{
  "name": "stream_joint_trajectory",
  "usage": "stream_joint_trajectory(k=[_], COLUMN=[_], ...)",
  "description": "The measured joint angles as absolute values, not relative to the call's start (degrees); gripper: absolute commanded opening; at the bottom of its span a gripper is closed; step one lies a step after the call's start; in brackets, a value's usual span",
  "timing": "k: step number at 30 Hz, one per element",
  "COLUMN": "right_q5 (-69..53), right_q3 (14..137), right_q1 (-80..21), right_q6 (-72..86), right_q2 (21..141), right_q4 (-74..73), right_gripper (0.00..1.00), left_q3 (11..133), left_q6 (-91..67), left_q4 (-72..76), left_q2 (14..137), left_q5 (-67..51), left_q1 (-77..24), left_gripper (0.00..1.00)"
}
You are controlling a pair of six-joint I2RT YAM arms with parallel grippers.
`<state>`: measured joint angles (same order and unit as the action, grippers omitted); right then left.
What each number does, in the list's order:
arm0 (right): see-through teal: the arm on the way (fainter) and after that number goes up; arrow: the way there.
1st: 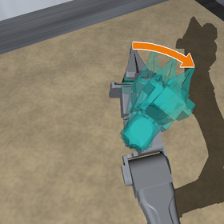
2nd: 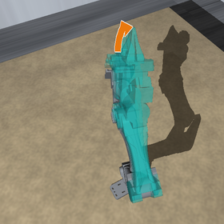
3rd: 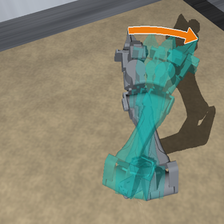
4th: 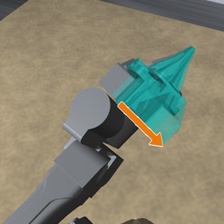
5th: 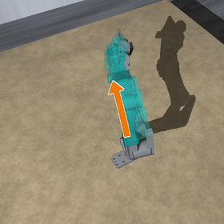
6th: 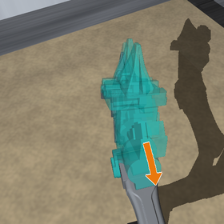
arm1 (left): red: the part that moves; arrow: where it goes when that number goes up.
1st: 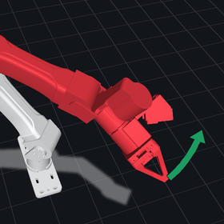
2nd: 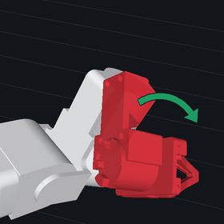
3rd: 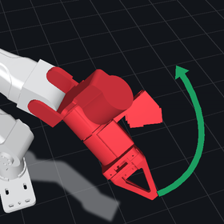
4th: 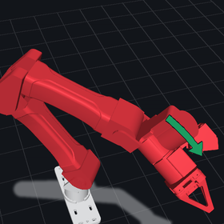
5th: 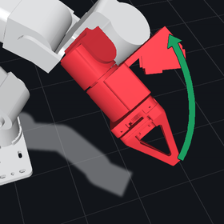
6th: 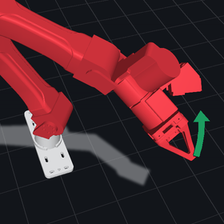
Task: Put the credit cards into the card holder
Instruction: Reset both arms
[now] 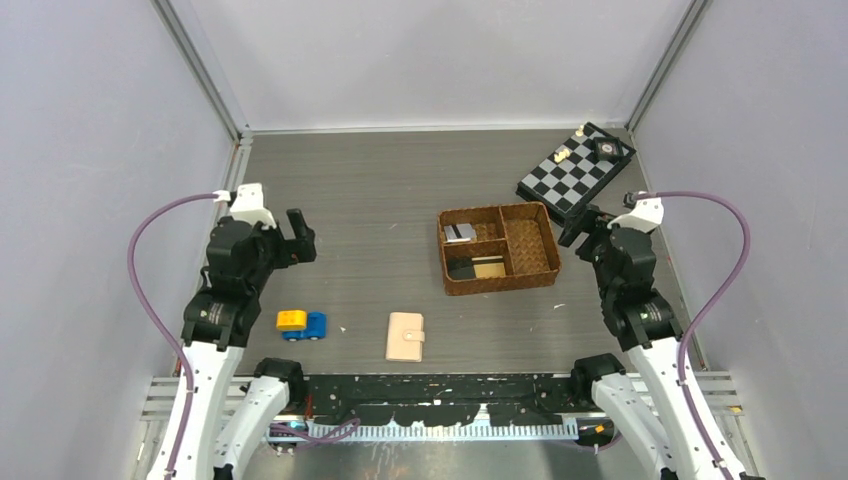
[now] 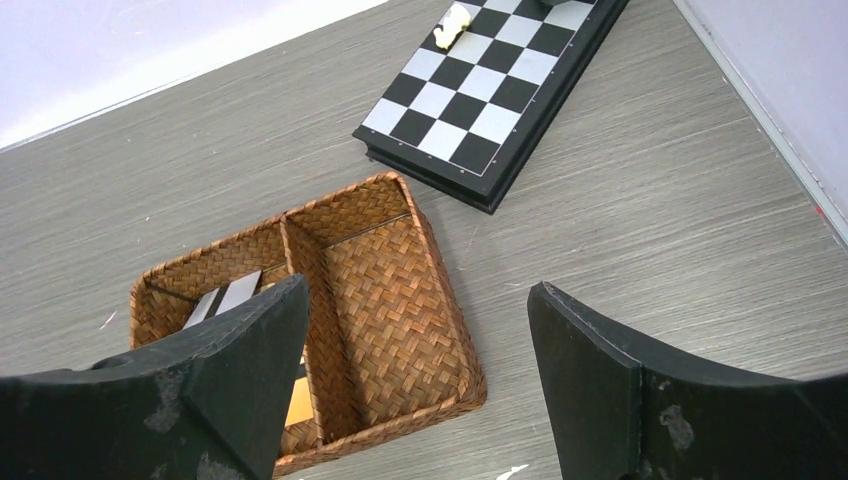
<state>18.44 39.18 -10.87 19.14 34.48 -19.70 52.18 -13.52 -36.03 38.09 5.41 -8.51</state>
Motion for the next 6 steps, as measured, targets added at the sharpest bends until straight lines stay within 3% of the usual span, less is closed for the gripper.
stream_joint_trajectory(k=[6], right_q5=[18.5], right_q3=[39.1], right_q1=[-10.9], right_q6=[19.1], right_q2=[34.5], right_q4=[-18.7], right_gripper=[0.85], left_q3=[51.9], left_q6=[-12.7], left_q4=[-35.7], left_q2=[38.2], left_q5=[5.6], left_q1=[-8.5], left_gripper=[1.00])
